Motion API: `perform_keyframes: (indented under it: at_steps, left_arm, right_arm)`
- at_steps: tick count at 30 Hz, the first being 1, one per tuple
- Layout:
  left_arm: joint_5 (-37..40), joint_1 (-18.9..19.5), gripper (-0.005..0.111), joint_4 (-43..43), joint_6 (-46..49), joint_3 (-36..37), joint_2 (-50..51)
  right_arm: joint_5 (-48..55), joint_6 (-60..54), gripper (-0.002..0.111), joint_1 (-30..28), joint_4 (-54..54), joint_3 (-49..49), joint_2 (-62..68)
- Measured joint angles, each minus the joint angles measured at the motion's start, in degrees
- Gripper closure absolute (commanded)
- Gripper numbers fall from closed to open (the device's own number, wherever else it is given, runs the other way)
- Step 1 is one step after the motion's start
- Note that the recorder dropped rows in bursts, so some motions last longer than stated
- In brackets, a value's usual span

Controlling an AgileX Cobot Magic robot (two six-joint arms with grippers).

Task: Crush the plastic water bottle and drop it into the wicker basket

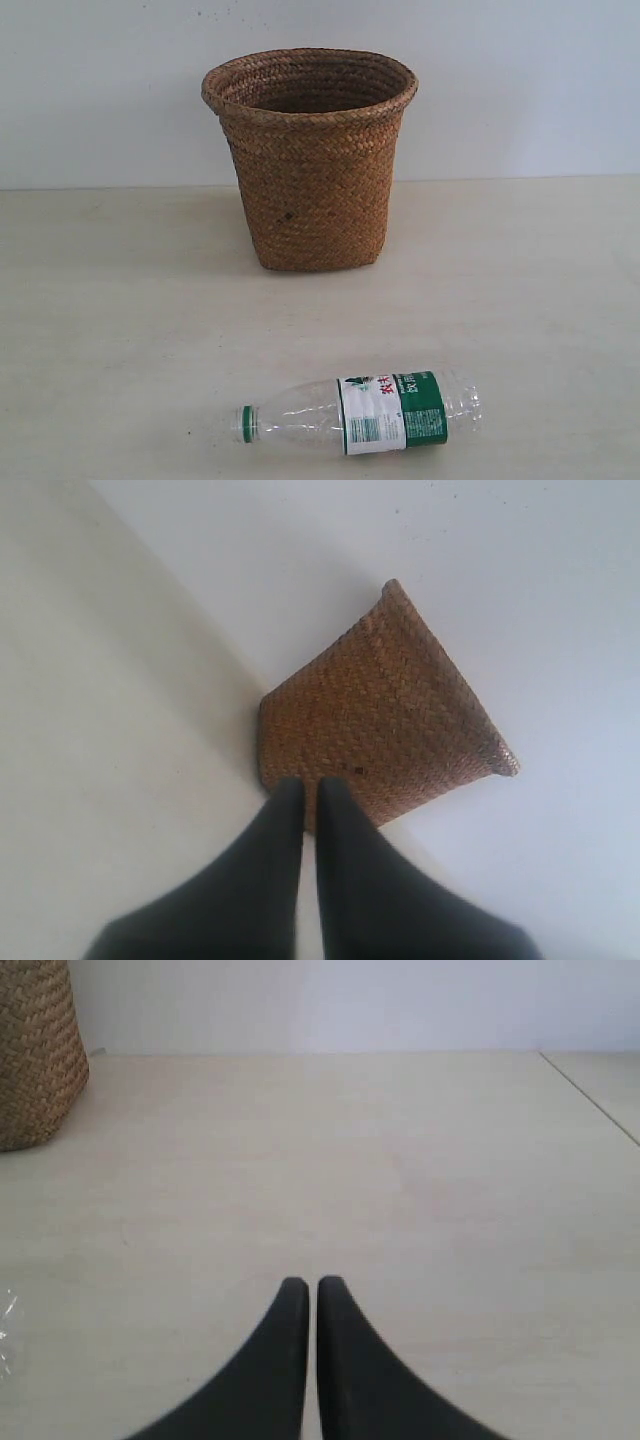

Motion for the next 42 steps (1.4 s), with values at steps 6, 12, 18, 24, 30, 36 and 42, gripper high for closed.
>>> perform_keyframes:
  at_steps: [6, 12, 18, 24, 30, 36, 42]
  left_arm:
    - [-0.6, 0.0, 0.103, -4.1, 12.7, -2.0, 0.0]
    - [3.0, 0.0, 0.103, -15.8, 35.6, -12.3, 5.3]
    - [13.7, 0.0, 0.103, -24.4, 58.7, -20.5, 21.2]
    - [29.2, 0.1, 0.103, -36.9, 87.1, -26.1, 40.4]
    - [39.7, 0.1, 0.103, -40.5, 101.5, -33.1, 56.7]
    - [39.1, -1.1, 0.097, -29.2, 103.9, -38.2, 65.8]
    - [31.3, -9.6, 0.066, -15.0, 102.8, -43.0, 70.2]
  right_arm:
    - [0.0, 0.0, 0.107, 0.0, 0.0, 0.0, 0.0]
    - [0.0, 0.0, 0.107, 0.0, 0.0, 0.0, 0.0]
    - [0.0, 0.0, 0.107, 0.0, 0.0, 0.0, 0.0]
    - [0.0, 0.0, 0.107, 0.0, 0.0, 0.0, 0.0]
    - [0.0, 0.0, 0.107, 0.0, 0.0, 0.0, 0.0]
    - [0.0, 0.0, 0.107, 0.0, 0.0, 0.0, 0.0]
    - [0.0, 0.0, 0.107, 0.0, 0.0, 0.0, 0.0]
